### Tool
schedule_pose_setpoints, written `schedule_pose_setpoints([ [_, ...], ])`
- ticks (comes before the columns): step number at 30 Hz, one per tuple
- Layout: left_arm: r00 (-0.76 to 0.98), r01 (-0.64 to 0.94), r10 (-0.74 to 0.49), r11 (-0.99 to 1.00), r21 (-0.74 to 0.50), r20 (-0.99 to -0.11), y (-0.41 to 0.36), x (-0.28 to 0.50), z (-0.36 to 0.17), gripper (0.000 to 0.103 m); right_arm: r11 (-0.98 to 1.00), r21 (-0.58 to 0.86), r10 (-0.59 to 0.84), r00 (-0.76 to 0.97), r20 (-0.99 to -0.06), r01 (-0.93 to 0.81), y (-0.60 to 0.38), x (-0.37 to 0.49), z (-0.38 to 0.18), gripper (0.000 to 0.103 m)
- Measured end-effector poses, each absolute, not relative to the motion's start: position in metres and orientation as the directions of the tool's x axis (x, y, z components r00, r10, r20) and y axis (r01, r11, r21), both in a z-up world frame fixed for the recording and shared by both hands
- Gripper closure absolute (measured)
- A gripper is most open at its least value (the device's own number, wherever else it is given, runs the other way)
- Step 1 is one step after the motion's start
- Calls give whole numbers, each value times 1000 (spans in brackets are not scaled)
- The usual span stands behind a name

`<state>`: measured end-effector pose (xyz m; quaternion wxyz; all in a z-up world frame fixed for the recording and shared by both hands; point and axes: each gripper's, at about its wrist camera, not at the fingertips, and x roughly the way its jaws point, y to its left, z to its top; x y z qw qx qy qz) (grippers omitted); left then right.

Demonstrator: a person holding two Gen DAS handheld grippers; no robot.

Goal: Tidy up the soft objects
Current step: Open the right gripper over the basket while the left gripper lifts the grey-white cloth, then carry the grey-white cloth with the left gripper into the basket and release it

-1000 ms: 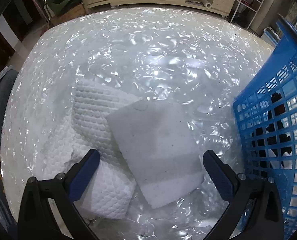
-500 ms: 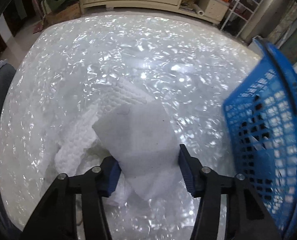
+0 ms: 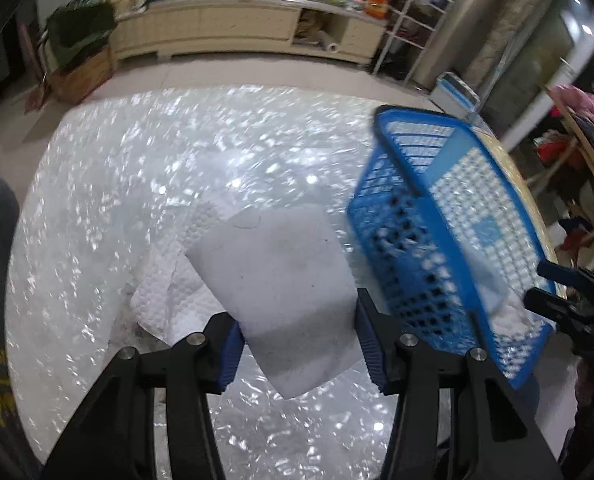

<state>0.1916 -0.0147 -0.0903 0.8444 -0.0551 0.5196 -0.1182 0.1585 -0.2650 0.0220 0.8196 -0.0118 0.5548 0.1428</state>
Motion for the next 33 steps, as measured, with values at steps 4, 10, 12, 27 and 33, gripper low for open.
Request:
schedule_pose_setpoints([
  [4, 447, 210, -283, 955, -209, -848, -26, 178, -65, 55, 960, 133, 216, 352, -911, -245, -266, 152, 28, 20],
  [10, 462, 305, -328, 931, -200, -824, -47, 165, -40, 55, 965, 125, 208, 378, -902, -232, -273, 141, 37, 9],
  [12, 464, 329, -338, 924, -195, -819, -54, 162, -33, 55, 967, 119, 201, 386, -900, -226, -277, 138, 37, 5],
  [27, 416, 503, -370, 855, -129, -831, -132, 174, -28, 55, 975, 119, 188, 417, -889, -186, -307, 131, 27, 1],
  [33, 375, 541, -370, 832, -124, -850, -156, 187, -38, 55, 975, 136, 198, 422, -885, -173, -319, 133, 22, 1],
])
